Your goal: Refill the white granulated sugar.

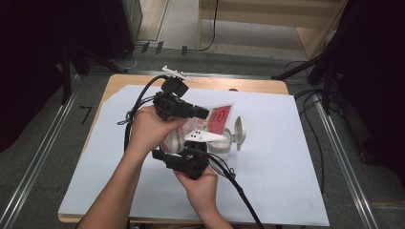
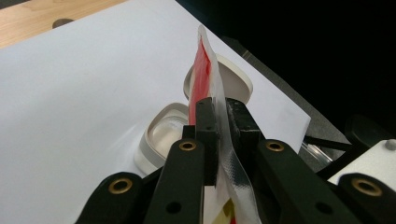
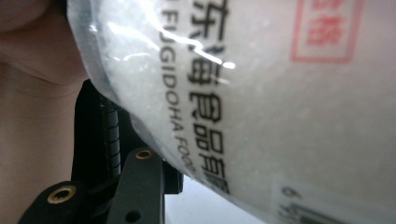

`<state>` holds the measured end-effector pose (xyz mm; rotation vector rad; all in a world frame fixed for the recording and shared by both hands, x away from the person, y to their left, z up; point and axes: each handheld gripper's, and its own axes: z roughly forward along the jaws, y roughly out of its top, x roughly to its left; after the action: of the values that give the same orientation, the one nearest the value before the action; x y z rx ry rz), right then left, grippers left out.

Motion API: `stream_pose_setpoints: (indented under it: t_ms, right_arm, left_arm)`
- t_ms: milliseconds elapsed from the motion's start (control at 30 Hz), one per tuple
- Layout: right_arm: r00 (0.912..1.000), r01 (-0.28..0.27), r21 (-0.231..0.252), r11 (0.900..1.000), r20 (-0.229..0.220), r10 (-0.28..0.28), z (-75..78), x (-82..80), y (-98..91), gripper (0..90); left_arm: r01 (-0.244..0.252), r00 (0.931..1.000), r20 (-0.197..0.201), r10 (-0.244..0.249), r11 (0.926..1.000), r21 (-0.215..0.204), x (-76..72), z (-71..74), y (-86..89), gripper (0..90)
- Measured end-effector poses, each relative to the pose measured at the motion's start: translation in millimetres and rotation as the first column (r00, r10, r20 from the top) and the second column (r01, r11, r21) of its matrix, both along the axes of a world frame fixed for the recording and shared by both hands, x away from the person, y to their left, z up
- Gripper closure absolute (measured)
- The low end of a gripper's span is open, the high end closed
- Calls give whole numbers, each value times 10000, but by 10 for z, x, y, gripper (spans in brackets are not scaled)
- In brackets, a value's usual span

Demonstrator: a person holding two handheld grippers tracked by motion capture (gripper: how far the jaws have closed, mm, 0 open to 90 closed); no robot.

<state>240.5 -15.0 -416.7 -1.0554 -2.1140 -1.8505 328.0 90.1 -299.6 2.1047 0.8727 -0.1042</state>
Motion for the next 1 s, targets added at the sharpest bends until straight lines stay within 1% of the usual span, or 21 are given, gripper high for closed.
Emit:
stream_pose_setpoints:
  t_ms: [33, 67, 100, 300, 500, 700, 867, 1000]
  right_arm:
    - [10000, 6, 3, 10000, -33, -6, -5, 4, 2, 620]
    - [10000, 34, -13, 10000, 39, -34, -7, 6, 4, 619]
    - [10000, 36, 1, 10000, 47, -36, -8, 9, 6, 619]
    - [10000, 18, -3, 10000, 15, -18, -3, 7, 3, 616]
    - [9999, 67, -64, 10000, 115, -66, -6, -1, 7, 617]
    - [9998, 108, -97, 9999, 175, -107, -8, -5, 5, 617]
    - [9996, 170, -114, 9998, 232, -167, -12, -7, 12, 617]
    - [9991, 256, -188, 9995, 332, -250, -11, -13, 19, 616]
  left_arm:
    - [-8, 10000, -2, 8, 10000, -69, 6, -4, 4, 856]
    - [-30, 10000, 0, 30, 10000, -29, 10, -2, 7, 857]
    - [-84, 10000, -32, 84, 10000, -49, 9, 0, 7, 857]
    - [-75, 10000, 58, 76, 9999, -114, 6, 0, 1, 857]
    - [-97, 9999, 52, 98, 9998, -181, 5, -2, 5, 857]
    - [-53, 10000, 78, 53, 9999, -104, -2, 3, -1, 857]
    - [-15, 10000, 99, 17, 9998, -191, 5, -2, 5, 858]
    - [-80, 10000, 34, 81, 9995, -297, 6, -8, 11, 858]
